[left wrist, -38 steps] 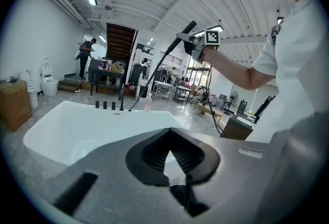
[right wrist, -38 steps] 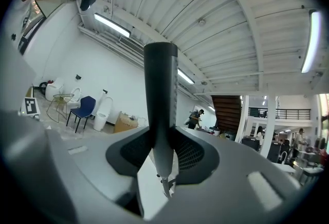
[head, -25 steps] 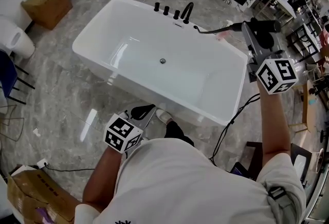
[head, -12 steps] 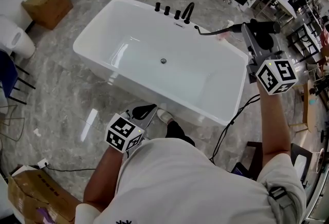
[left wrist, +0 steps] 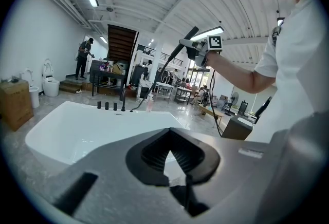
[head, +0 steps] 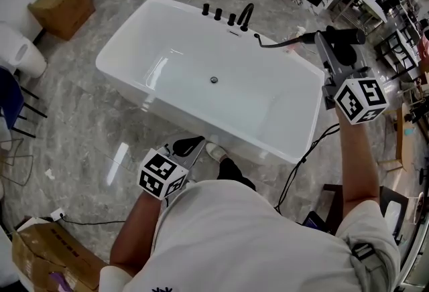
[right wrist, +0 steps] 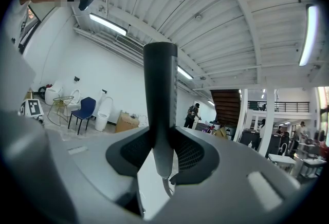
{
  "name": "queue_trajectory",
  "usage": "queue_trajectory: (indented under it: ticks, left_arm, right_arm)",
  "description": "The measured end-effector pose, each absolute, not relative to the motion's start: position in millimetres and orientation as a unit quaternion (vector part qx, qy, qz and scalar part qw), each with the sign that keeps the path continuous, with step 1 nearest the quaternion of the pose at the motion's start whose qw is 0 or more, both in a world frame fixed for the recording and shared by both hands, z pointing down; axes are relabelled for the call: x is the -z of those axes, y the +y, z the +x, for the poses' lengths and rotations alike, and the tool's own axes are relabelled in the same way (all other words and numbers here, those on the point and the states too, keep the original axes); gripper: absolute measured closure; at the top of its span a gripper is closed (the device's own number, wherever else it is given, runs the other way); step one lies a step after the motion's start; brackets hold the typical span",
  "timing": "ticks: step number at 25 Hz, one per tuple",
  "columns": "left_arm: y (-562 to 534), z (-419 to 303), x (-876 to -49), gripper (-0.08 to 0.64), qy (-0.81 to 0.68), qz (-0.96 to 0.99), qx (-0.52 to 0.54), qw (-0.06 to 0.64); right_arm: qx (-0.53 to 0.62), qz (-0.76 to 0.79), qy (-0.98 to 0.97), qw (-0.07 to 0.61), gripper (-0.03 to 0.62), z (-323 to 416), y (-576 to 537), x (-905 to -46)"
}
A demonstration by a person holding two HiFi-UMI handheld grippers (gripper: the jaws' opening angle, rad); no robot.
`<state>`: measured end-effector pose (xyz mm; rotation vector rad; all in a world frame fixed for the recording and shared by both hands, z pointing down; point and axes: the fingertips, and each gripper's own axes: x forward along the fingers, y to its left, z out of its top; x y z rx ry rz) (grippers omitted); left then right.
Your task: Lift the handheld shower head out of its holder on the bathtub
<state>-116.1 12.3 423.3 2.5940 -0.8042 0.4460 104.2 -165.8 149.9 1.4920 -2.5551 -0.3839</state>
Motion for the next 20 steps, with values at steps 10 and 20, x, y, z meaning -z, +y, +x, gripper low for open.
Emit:
queue_trajectory:
  ticks: [10,20]
  left_arm:
    - [11.8,-111.6,-424.7,0.554,-0.281,0.926,-0.161,0.195]
    - [9.0,-108.2,-424.4,0.554,-0.279,0.927,-0.161,0.195]
  right_arm:
    - [0.123,0.500,-0.854,0.078,0.446,108.5,-166.2,-153.3]
    - [0.126,0.499,-0.854,0.082,0.446,110.5,-166.0,-151.8]
